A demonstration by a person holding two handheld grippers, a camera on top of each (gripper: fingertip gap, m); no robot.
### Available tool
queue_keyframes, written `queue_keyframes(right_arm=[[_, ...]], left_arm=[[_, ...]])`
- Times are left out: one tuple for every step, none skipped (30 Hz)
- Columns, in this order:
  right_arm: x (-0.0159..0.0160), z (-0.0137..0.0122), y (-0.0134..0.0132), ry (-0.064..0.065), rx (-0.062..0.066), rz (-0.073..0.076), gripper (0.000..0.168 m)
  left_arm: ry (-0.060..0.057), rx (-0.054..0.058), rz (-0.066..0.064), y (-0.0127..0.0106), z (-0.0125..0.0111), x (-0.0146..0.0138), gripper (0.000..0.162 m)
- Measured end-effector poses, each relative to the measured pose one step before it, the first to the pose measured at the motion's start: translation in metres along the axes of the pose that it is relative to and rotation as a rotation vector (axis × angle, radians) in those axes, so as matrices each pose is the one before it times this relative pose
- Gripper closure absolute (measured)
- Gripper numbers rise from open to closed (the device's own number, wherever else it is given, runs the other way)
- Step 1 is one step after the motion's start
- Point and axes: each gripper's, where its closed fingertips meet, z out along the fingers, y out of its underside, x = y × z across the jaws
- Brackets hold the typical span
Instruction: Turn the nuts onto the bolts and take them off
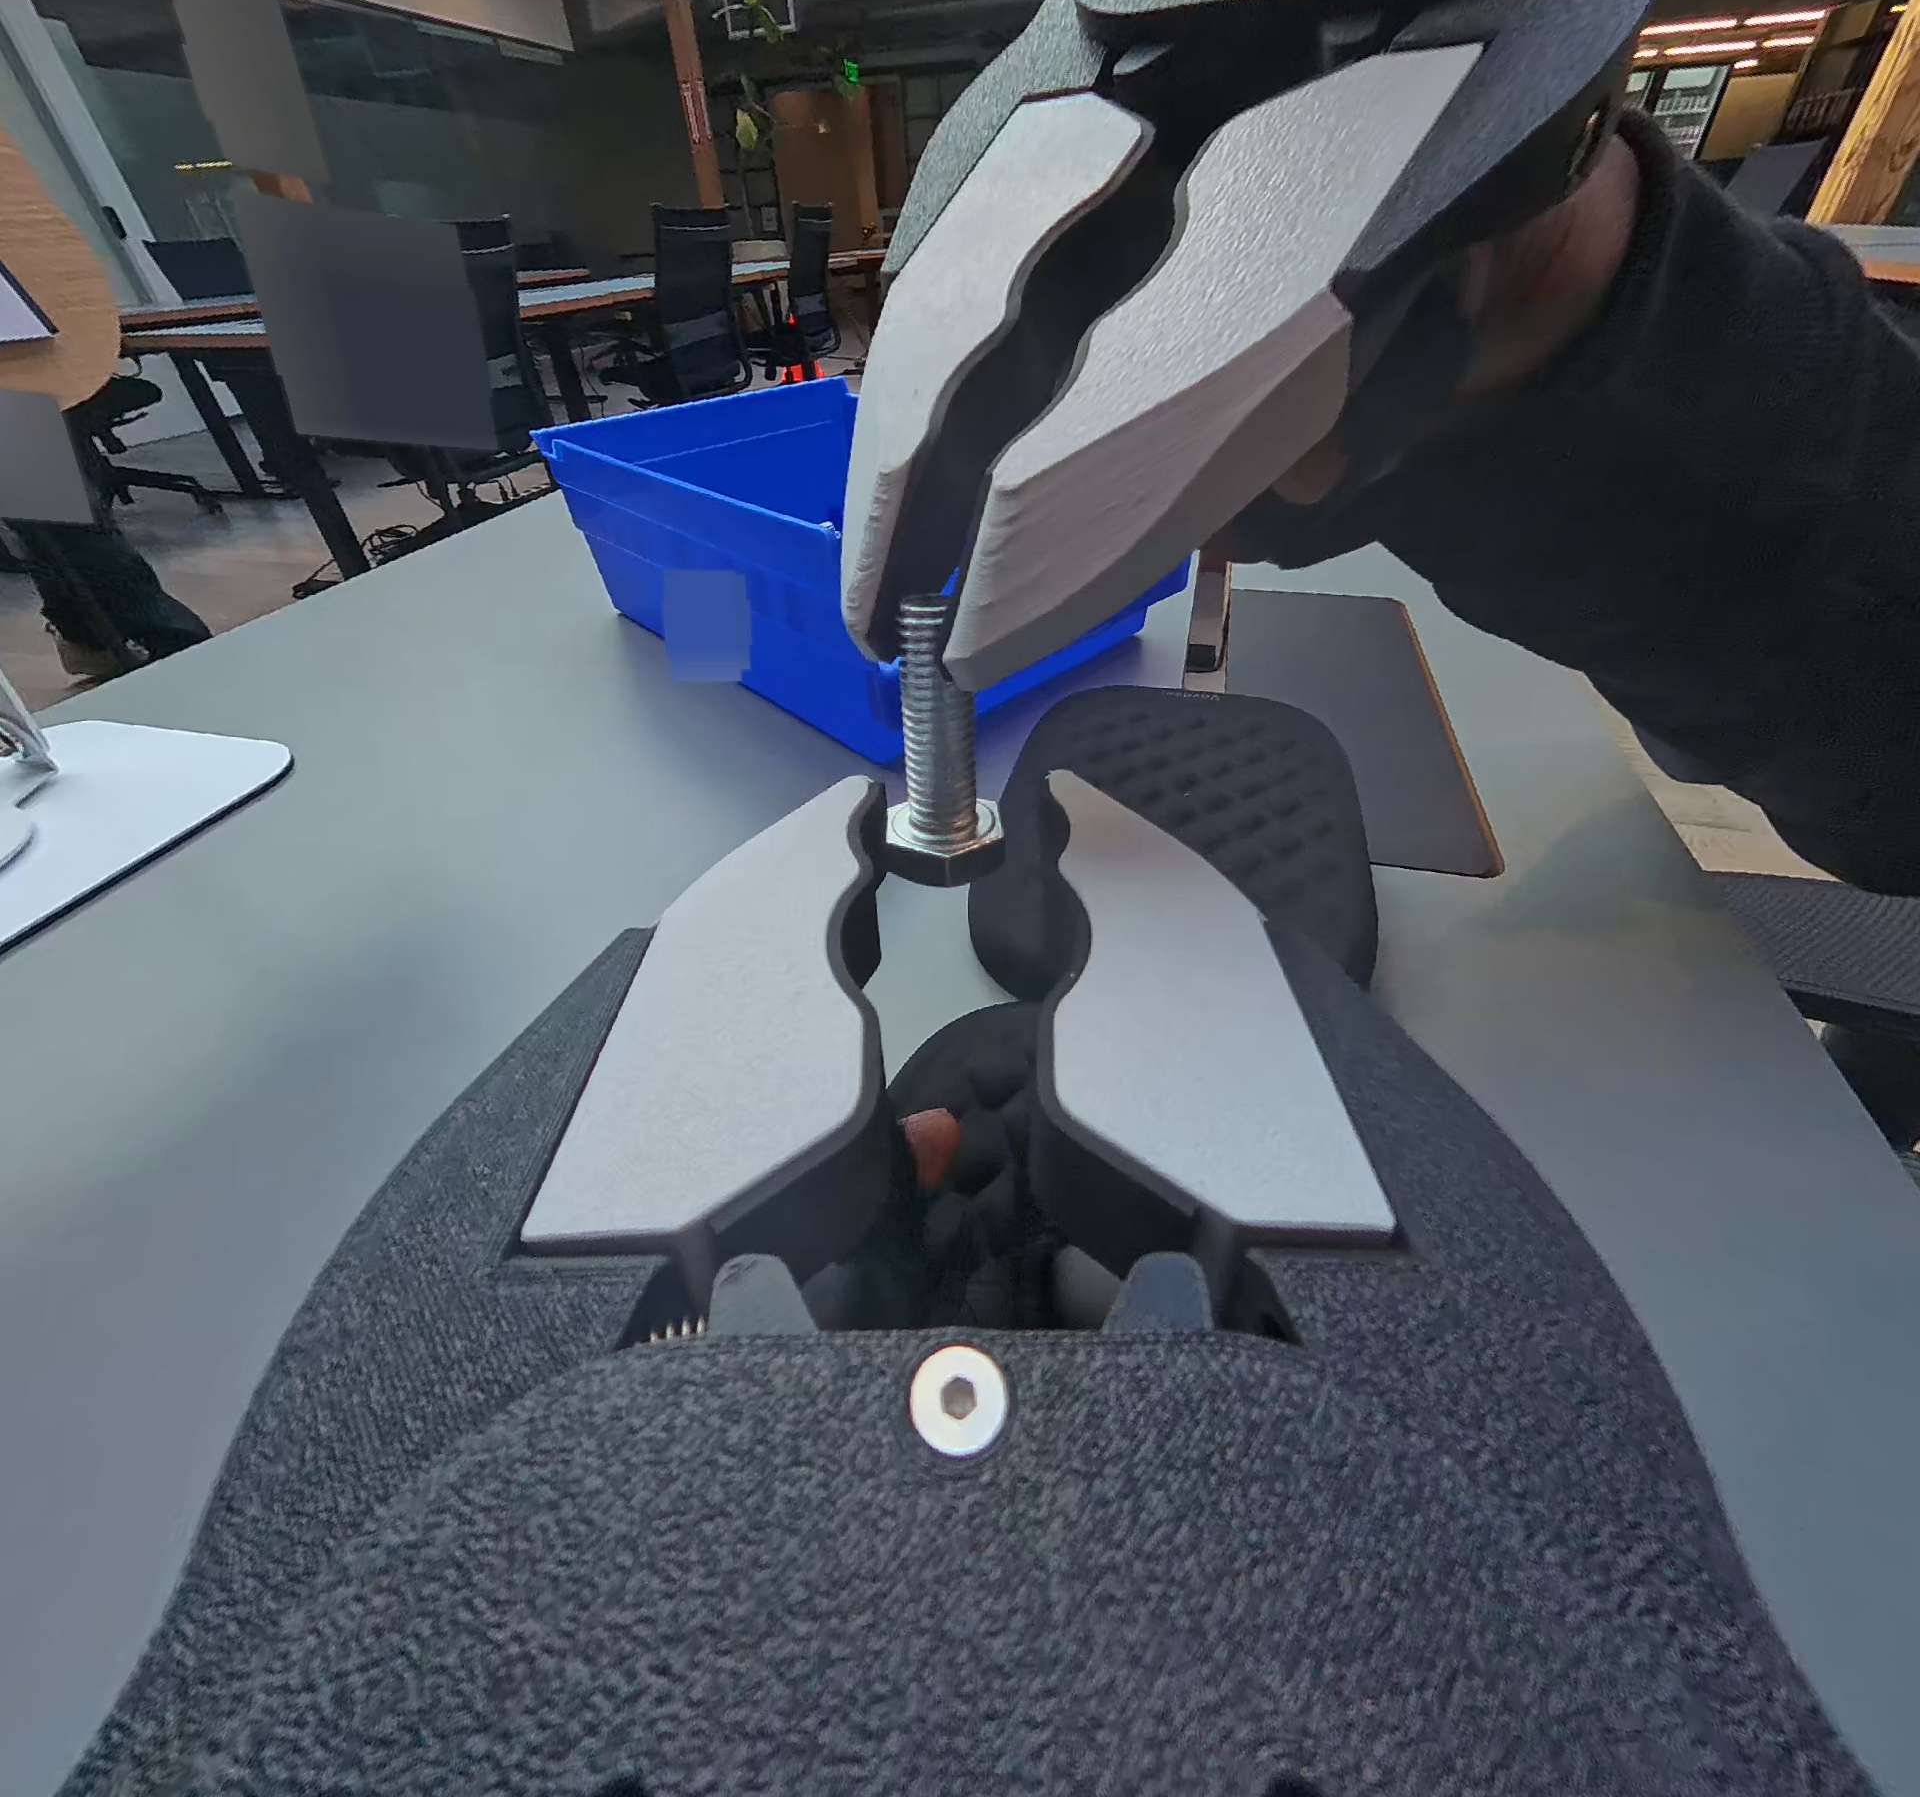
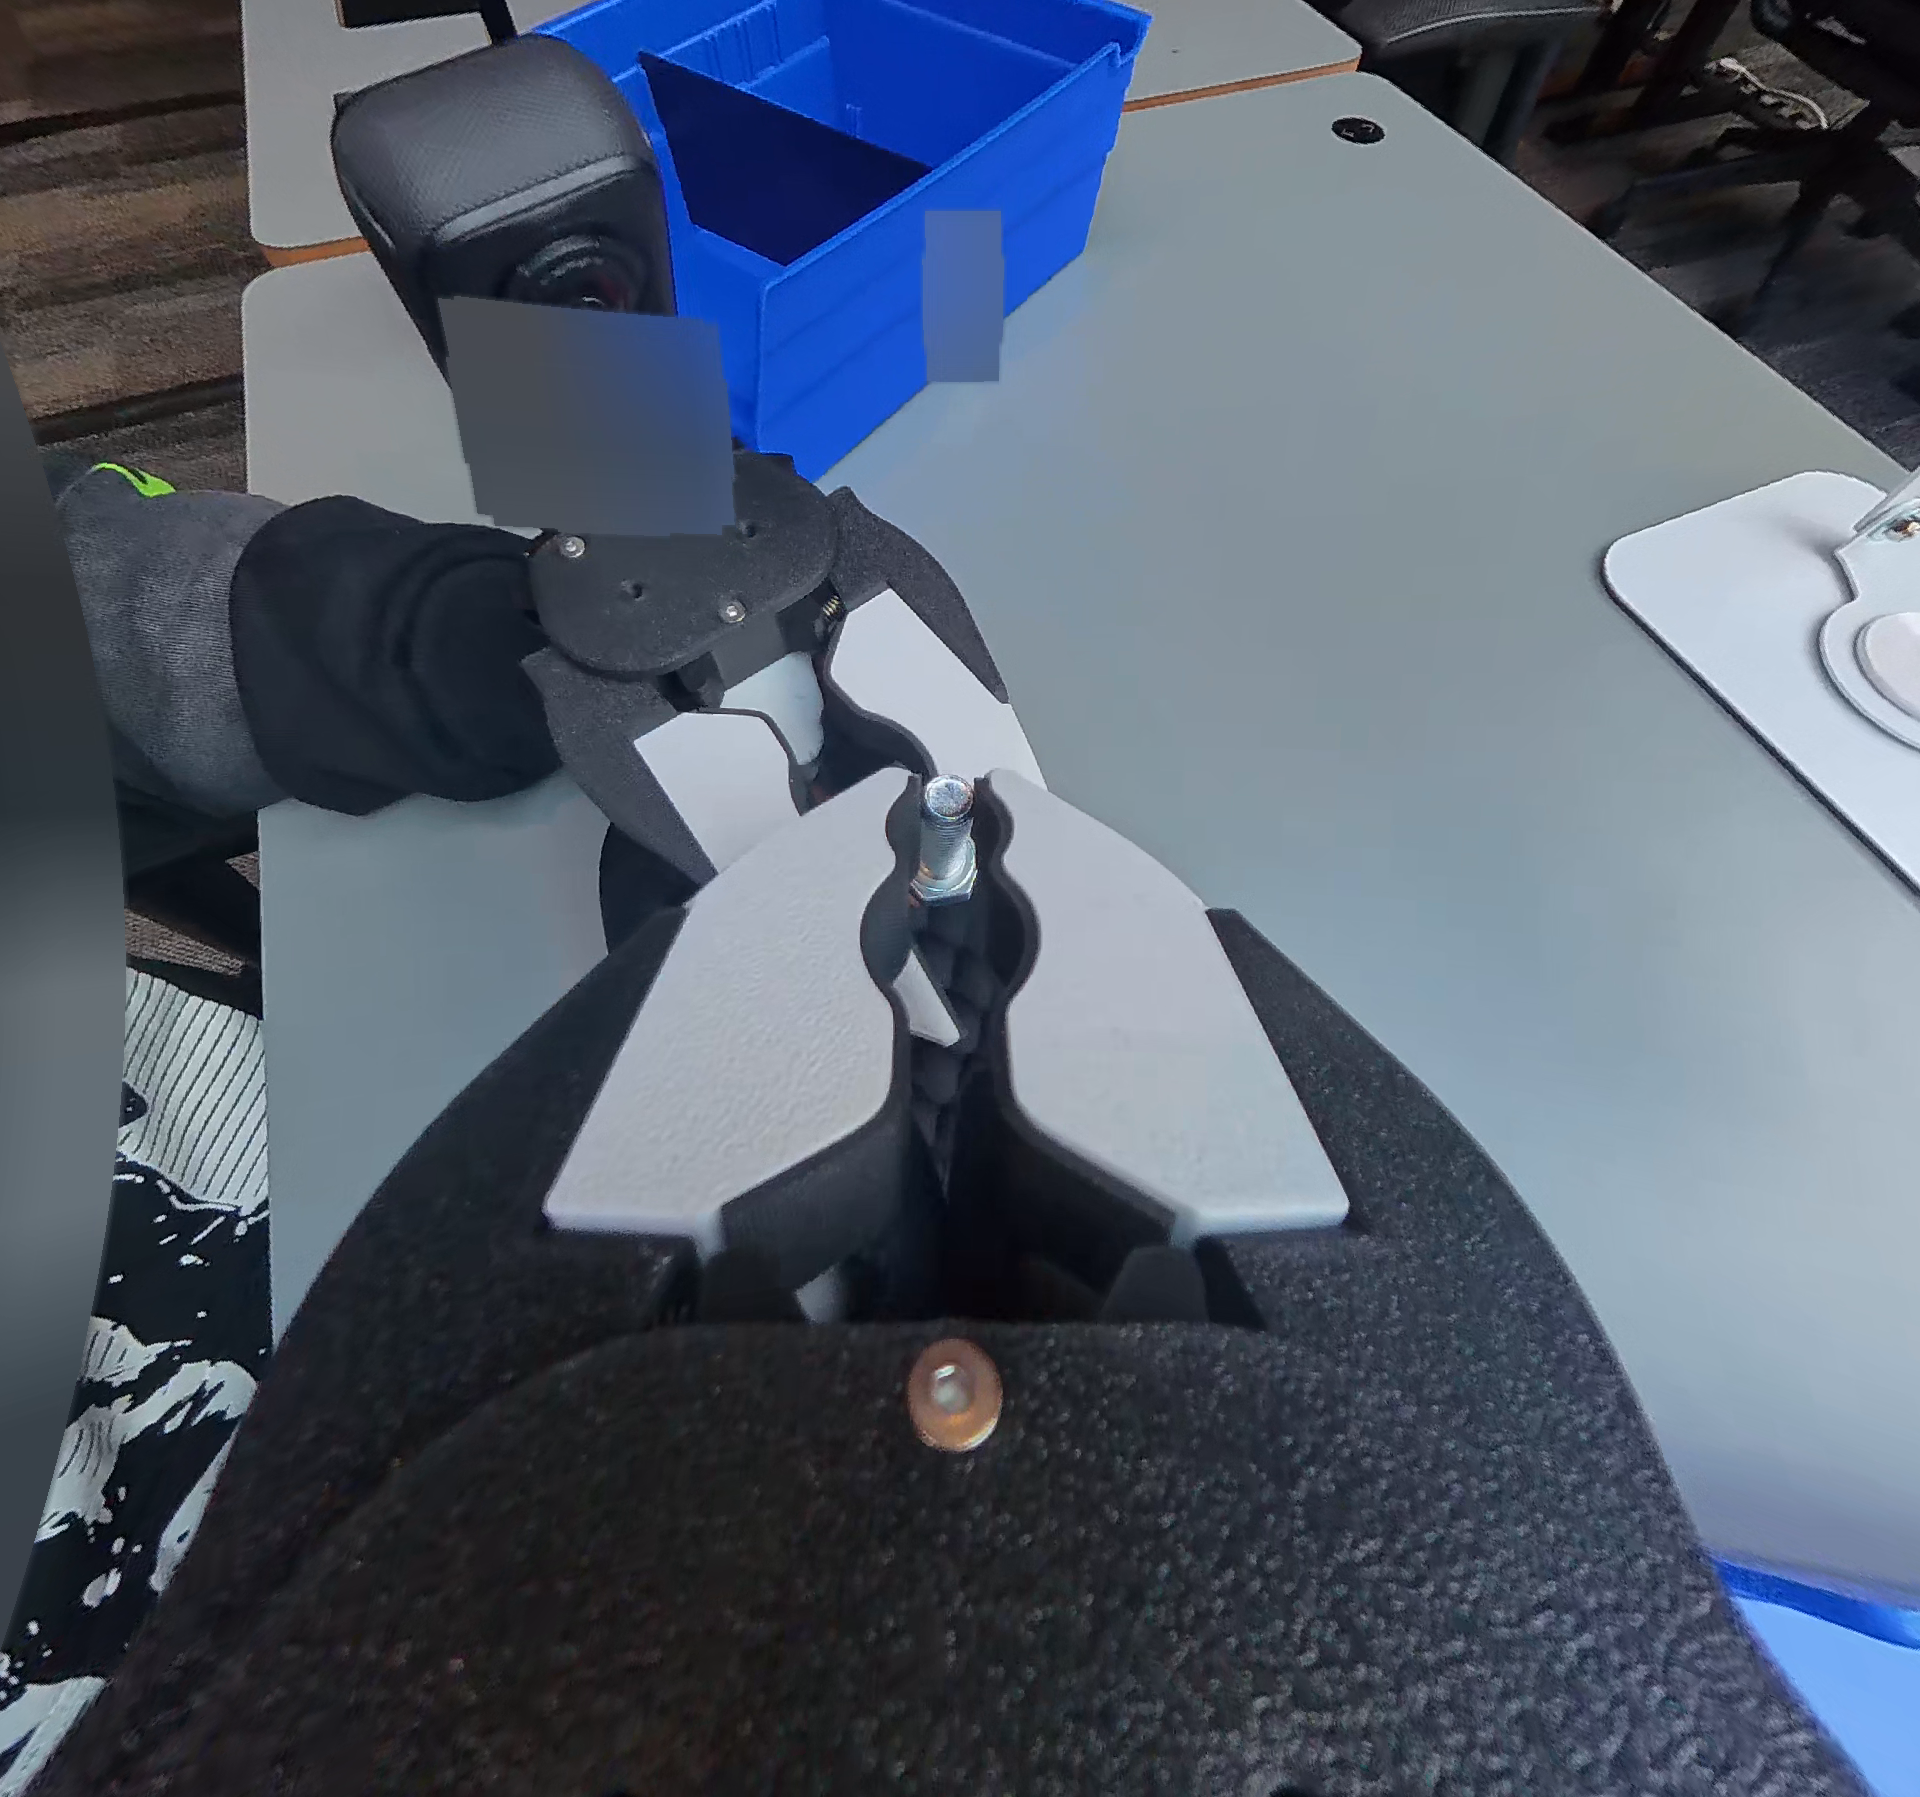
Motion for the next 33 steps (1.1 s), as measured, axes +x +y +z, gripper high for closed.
queue_keyframes(right_arm=[[-0.00037,0.00048,0.00002,-0.0011,0.0005,-0.0001,0.160],[-0.00005,0.00059,0.00055,0.0006,-0.0036,-0.0008,0.160],[0.00061,0.00028,0.00058,0.0041,-0.0032,-0.0005,0.160],[0.00034,0.00014,0.00018,0.0013,-0.0003,-0.0015,0.160],[-0.00036,0.00001,-0.00023,-0.0034,0.0026,0.0021,0.160],[-0.00014,-0.00013,-0.00052,-0.0022,0.0043,0.0042,0.160],[0.00008,-0.00002,-0.00025,0.0002,0.0030,0.0014,0.160],[0.00014,-0.00003,0.00018,0.0014,0.0008,-0.0003,0.160],[-0.00053,0.00006,-0.00011,-0.0023,0.0020,0.0014,0.160],[-0.00072,-0.00007,-0.00022,-0.0030,0.0028,0.0009,0.160],[0.00015,-0.00022,-0.00002,0.0028,0.0016,-0.0016,0.160],[-0.00030,-0.00013,-0.00002,-0.0012,0.0010,-0.0007,0.160],[-0.00049,-0.00001,-0.00014,-0.0027,0.0016,0.0021,0.160],[-0.00052,0.00002,0.00021,-0.0026,-0.0012,0.0016,0.160],[-0.00008,0.00000,0.00032,0.0009,-0.0023,0.0006,0.160],[-0.00005,-0.00039,-0.00025,0.0007,0.0001,-0.0008,0.160],[-0.00058,-0.00104,-0.00107,-0.0045,0.0044,-0.0022,0.159],[0.00085,-0.00214,-0.00216,0.0009,0.0120,-0.0014,0.151],[0.00265,-0.00375,-0.00215,0.0061,0.0102,-0.0001,0.144],[0.00375,-0.00491,-0.00071,0.0034,0.0012,-0.0017,0.142],[0.00387,-0.00485,0.00176,-0.0068,-0.0122,-0.0075,0.140],[0.00486,-0.00320,0.00664,-0.0123,-0.0383,-0.0160,0.138],[0.00670,-0.00055,0.01211,-0.0086,-0.0681,-0.0163,0.133],[0.00742,0.00291,0.01576,-0.0071,-0.0884,-0.0127,0.130],[0.00712,0.00622,0.01685,-0.0088,-0.0971,-0.0104,0.125],[0.00687,0.00912,0.01523,-0.0070,-0.0909,-0.0115,0.121],[0.00549,0.01098,0.01194,-0.0099,-0.0733,-0.0163,0.121],[0.00331,0.01188,0.00841,-0.0166,-0.0545,-0.0217,0.121],[0.00305,0.01102,0.00584,-0.0114,-0.0421,-0.0211,0.124],[0.00377,0.00977,0.00464,-0.0019,-0.0367,-0.0164,0.125],[0.00244,0.00808,0.00354,-0.0060,-0.0339,-0.0133,0.126],[0.00228,0.00648,0.00212,-0.0045,-0.0240,-0.0078,0.127],[0.00162,0.00501,0.00103,-0.0064,-0.0161,-0.0028,0.128]], left_arm=[[-0.0009,-0.0040,0.0035,0.00068,0.00018,-0.00014,0.135],[-0.0001,-0.0001,0.0014,0.00011,0.00002,-0.00002,0.135],[0.0010,0.0013,0.0005,-0.00017,0.00001,0.00020,0.137],[0.0000,0.0003,-0.0002,-0.00002,-0.00010,-0.00006,0.137],[-0.0019,-0.0011,-0.0020,0.00024,0.00007,-0.00043,0.137],[0.0014,0.0002,-0.0020,0.00010,-0.00005,-0.00006,0.138],[0.0015,0.0006,-0.0013,-0.00007,-0.00001,-0.00001,0.139],[-0.0017,0.0005,-0.0008,-0.00005,-0.00008,-0.00024,0.140],[-0.0034,-0.0005,-0.0010,0.00008,-0.00009,-0.00066,0.143],[-0.0005,0.0007,-0.0017,0.00003,-0.00011,-0.00032,0.146],[0.0033,0.0016,-0.0030,-0.00027,-0.00020,0.00009,0.146],[-0.0001,0.0001,-0.0023,-0.00009,-0.00007,-0.00024,0.146],[-0.0007,0.0005,-0.0010,-0.00006,-0.00010,-0.00020,0.147],[0.0032,-0.0008,0.0010,0.00001,-0.00015,0.00046,0.147],[0.0025,-0.0041,0.0011,0.00040,0.00003,0.00038,0.147],[-0.0023,-0.0014,0.0002,0.00007,0.00001,-0.00024,0.147],[0.0034,0.0043,-0.0004,-0.00092,-0.00031,0.00057,0.147],[0.0134,0.0057,-0.0031,-0.00174,-0.00099,0.00146,0.147],[0.0129,-0.0021,-0.0025,-0.00139,-0.00179,0.00038,0.148],[-0.0054,-0.0062,0.0055,-0.00106,-0.00328,-0.00322,0.148],[-0.0086,-0.0071,0.0104,-0.00080,-0.00465,-0.00486,0.147],[0.0028,-0.0104,0.0049,0.00009,-0.00533,-0.00445,0.148],[-0.0074,-0.0023,-0.0013,-0.00042,-0.00535,-0.00579,0.148],[-0.0071,0.0036,-0.0040,-0.00059,-0.00488,-0.00526,0.148],[0.0010,-0.0041,-0.0089,0.00062,-0.00378,-0.00357,0.148],[-0.0037,-0.0116,-0.0053,0.00188,-0.00257,-0.00342,0.148],[-0.0095,-0.0149,0.0009,0.00253,-0.00148,-0.00313,0.148],[-0.0075,-0.0174,-0.0002,0.00308,-0.00026,-0.00210,0.148],[0.0028,-0.0125,0.0003,0.00233,0.00067,0.00001,0.148],[0.0056,-0.0034,0.0033,0.00123,0.00111,0.00112,0.148],[0.0112,-0.0034,0.0037,0.00089,0.00126,0.00237,0.148],[0.0051,-0.0085,0.0031,0.00136,0.00138,0.00151,0.148],[-0.0020,-0.0096,0.0044,0.00142,0.00109,0.00042,0.148]])
